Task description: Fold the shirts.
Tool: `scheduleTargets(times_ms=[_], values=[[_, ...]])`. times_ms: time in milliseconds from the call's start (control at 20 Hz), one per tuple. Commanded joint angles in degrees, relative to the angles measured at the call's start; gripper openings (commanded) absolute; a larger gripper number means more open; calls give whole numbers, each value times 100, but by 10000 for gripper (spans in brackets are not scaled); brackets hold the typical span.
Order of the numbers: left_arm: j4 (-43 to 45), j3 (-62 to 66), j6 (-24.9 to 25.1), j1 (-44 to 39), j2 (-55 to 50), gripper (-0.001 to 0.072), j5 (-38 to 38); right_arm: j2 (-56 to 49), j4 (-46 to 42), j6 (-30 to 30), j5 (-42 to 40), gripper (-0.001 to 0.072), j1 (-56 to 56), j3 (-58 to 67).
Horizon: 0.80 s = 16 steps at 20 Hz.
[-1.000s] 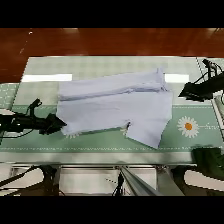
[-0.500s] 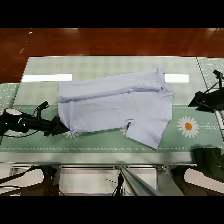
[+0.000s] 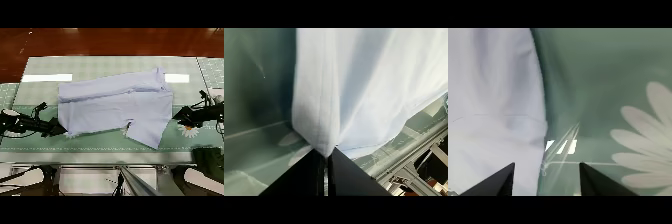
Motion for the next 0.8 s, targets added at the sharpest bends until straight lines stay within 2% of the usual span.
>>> scheduleTargets(times_ms=[0, 100, 200, 300, 500, 600, 750], values=[[-61, 68, 4, 13, 4, 22, 118, 7, 363, -85, -610, 486, 431, -415], [-61, 101, 4, 13, 4, 22, 107, 4, 358, 136, -1016, 453, 804, -538], [-61, 142, 7, 13, 4, 22, 107, 7, 348, 404, -1416, 326, 1108, -568], [-59, 223, 4, 13, 4, 22, 96, 9, 422, 428, -1499, 37, 1211, -507], [-201, 761, 9, 13, 155, 21, -103, 560, 372, 321, -1403, 24, 1207, 341], [-660, 1268, 13, 13, 354, 21, -179, 817, 625, 240, -1843, 23, 1283, 1003], [-1298, 2129, 72, -33, 487, 21, -22, 590, 787, 243, -2704, 23, 1746, 1878]])
